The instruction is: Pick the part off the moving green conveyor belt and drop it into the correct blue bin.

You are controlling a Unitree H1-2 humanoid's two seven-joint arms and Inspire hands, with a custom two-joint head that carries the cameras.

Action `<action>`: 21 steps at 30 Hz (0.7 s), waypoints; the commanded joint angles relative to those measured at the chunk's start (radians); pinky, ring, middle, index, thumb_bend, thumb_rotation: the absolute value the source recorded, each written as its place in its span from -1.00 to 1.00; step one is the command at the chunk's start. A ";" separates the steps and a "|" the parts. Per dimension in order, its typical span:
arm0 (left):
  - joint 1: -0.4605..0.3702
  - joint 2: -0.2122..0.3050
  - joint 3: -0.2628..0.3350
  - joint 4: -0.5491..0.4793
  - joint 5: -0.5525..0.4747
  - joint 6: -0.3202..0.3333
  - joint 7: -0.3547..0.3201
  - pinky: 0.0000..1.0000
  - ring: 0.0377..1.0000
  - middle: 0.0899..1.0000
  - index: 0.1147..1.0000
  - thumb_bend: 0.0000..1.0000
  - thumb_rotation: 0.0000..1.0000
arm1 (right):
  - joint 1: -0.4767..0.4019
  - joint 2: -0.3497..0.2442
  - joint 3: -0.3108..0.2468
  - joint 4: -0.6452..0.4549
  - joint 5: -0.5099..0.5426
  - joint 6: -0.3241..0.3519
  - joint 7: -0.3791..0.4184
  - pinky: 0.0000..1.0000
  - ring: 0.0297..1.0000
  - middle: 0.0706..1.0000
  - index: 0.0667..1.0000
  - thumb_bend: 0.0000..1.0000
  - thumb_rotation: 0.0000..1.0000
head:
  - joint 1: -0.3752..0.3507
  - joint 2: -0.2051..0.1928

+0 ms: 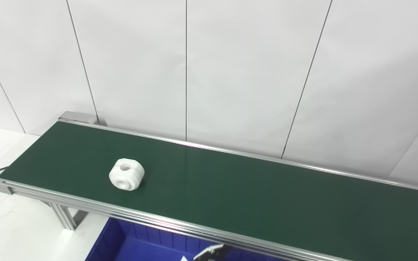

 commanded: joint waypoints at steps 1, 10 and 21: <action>-0.048 0.021 0.040 -0.092 0.011 -0.031 -0.011 0.43 0.60 0.65 0.55 0.58 0.11 | -0.009 -0.001 0.008 -0.009 -0.023 -0.050 -0.030 0.89 0.85 0.85 0.92 0.09 -0.10 | -0.005 0.004; -0.166 0.104 0.258 -0.295 0.049 0.055 -0.188 0.57 0.75 0.80 0.74 0.45 0.30 | -0.006 -0.014 0.079 -0.037 -0.056 -0.050 -0.152 0.62 0.70 0.74 0.80 0.40 0.01 | -0.077 0.083; -0.435 0.235 0.396 -0.174 0.070 0.212 -0.426 0.82 0.92 0.95 0.88 0.44 -0.19 | -0.024 -0.082 0.228 -0.053 -0.115 -0.050 -0.345 0.64 0.67 0.72 0.78 0.49 -0.01 | -0.138 0.177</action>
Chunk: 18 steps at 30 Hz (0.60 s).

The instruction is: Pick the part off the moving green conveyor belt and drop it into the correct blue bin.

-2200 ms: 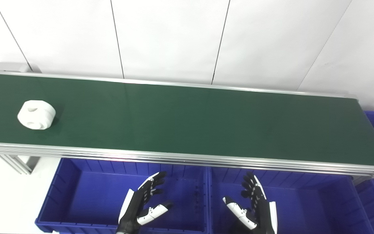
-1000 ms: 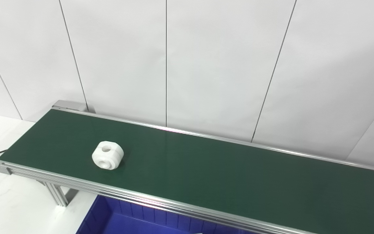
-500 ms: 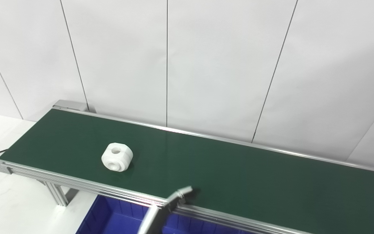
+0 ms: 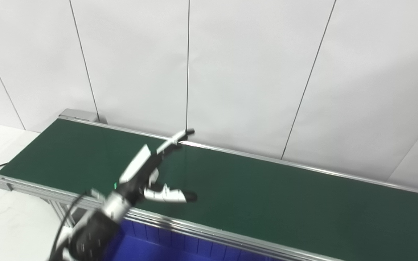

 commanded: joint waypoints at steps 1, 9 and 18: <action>-0.082 0.023 0.013 0.044 0.050 -0.003 -0.013 0.83 0.92 0.95 0.87 0.47 -0.19 | -0.015 -0.020 0.032 -0.043 -0.033 -0.050 -0.069 0.62 0.66 0.71 0.77 0.47 -0.03 | -0.015 0.015; -0.263 0.064 -0.058 0.411 0.336 -0.076 0.067 0.69 0.81 0.88 0.82 0.59 -0.42 | -0.030 -0.052 0.111 -0.076 -0.022 -0.050 -0.182 0.50 0.57 0.63 0.68 0.53 -0.04 | -0.045 0.044; -0.367 0.037 -0.130 0.661 0.446 -0.100 0.124 0.77 0.84 0.88 0.83 0.63 -0.50 | -0.040 -0.079 0.149 -0.073 -0.029 -0.050 -0.247 0.46 0.55 0.61 0.66 0.55 -0.01 | -0.037 0.051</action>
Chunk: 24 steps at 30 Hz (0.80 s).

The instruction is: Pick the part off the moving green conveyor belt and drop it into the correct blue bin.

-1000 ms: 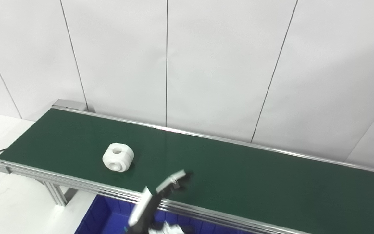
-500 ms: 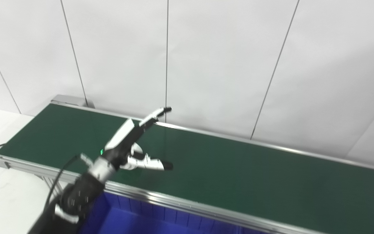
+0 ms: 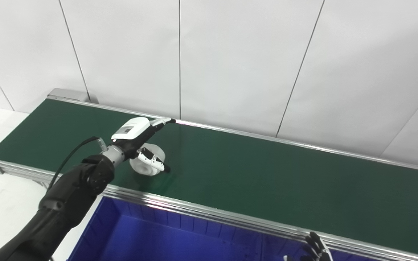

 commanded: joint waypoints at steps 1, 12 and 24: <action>-0.080 0.003 -0.014 0.021 0.029 -0.025 0.049 0.79 0.85 0.88 0.83 0.64 -0.49 | -0.011 -0.012 0.009 -0.023 -0.011 -0.050 -0.030 0.47 0.55 0.61 0.66 0.56 -0.01 | 0.006 -0.001; -0.119 -0.017 -0.090 0.133 0.099 0.031 0.055 1.00 0.94 0.91 0.80 0.79 -0.70 | -0.014 -0.029 0.019 -0.025 0.011 -0.050 -0.035 0.46 0.54 0.59 0.65 0.56 0.00 | 0.018 -0.004; -0.092 -0.070 -0.071 0.118 -0.001 0.114 -0.088 -0.19 -0.22 -0.08 -0.07 0.01 -1.00 | -0.012 -0.027 0.005 -0.018 0.018 -0.050 -0.020 0.47 0.56 0.62 0.67 0.56 0.06 | 0.019 -0.004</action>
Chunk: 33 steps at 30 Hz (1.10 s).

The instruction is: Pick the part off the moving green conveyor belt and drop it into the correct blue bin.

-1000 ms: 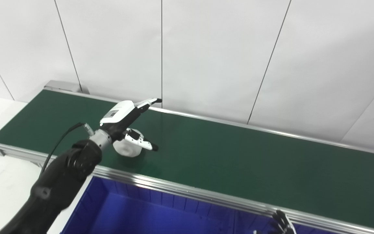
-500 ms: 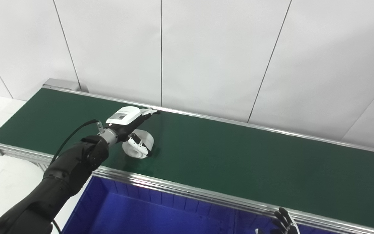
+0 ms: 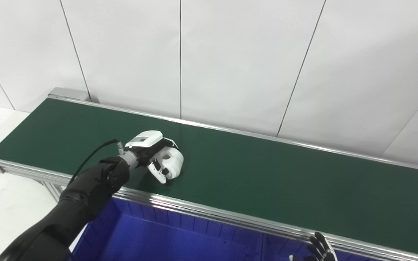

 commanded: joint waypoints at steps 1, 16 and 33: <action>-0.027 0.002 0.004 -0.031 -0.014 0.021 -0.019 -0.17 -0.21 -0.08 -0.10 0.00 -1.00 | -0.009 -0.003 -0.008 -0.019 -0.010 -0.050 -0.005 0.47 0.57 0.62 0.67 0.55 0.05 | 0.003 0.000; 0.145 0.013 0.138 -0.402 -0.185 0.006 -0.055 -0.01 -0.14 -0.06 -0.18 0.00 -1.00 | -0.007 0.002 0.022 -0.030 -0.051 -0.050 -0.053 0.44 0.53 0.59 0.65 0.62 0.07 | -0.137 0.075; 0.552 -0.087 0.120 -0.771 -0.399 -0.099 -0.156 -0.11 -0.18 -0.09 -0.10 0.00 -1.00 | -0.019 -0.012 0.100 -0.083 -0.162 -0.050 -0.186 0.35 0.45 0.54 0.63 0.63 0.19 | -0.260 0.214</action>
